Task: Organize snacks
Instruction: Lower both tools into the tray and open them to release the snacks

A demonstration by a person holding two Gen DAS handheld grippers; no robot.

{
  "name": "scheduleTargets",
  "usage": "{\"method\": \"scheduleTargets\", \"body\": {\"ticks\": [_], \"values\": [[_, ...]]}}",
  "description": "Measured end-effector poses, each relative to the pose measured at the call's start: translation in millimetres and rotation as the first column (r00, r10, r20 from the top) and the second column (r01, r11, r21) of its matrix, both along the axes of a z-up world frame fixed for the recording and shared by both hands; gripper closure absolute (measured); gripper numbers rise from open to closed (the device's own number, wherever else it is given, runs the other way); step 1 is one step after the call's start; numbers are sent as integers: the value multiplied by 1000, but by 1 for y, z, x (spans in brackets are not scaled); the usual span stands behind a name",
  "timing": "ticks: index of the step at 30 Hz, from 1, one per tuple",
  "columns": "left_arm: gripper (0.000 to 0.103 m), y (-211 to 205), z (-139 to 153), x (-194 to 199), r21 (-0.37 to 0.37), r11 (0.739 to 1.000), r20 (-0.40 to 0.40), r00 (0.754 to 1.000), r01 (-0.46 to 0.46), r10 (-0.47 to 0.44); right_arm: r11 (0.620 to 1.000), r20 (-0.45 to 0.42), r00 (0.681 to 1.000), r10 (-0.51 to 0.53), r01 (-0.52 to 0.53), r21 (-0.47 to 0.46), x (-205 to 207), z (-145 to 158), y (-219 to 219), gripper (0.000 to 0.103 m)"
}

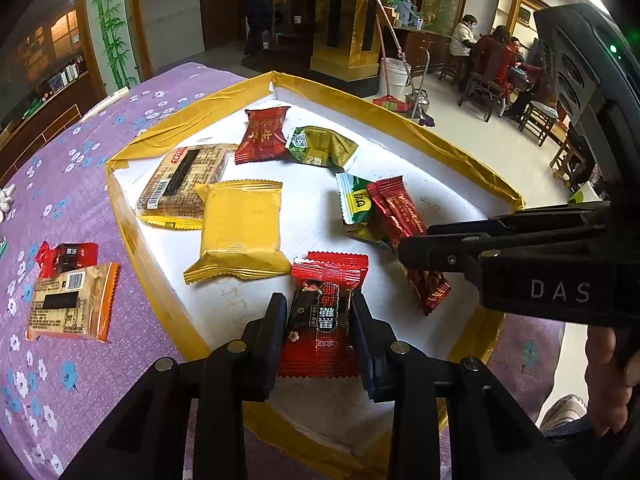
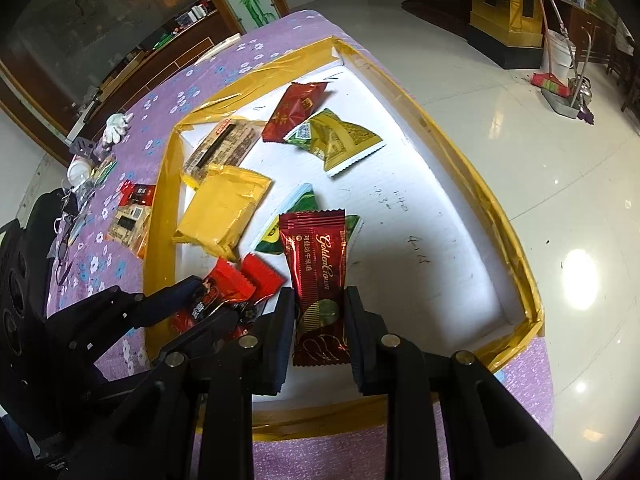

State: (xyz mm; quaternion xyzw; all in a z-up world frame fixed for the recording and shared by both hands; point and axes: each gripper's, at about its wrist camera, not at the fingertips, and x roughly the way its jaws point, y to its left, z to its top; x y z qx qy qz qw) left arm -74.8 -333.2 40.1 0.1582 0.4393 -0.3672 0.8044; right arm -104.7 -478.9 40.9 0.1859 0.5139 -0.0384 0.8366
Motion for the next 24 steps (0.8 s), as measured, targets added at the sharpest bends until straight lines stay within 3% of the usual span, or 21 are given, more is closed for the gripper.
{"method": "scheduleTargets", "body": {"ticks": [15,24], "values": [[69,1,3,-10,5,1000,-4,1000,24,-24,1000,14,1000,17,-17,1,-6,5,8,75],[64,11,11,-15,-20,1000,14,1000,4,-4,1000,41,999,-1,1,-2,-15,13,12,70]]}}
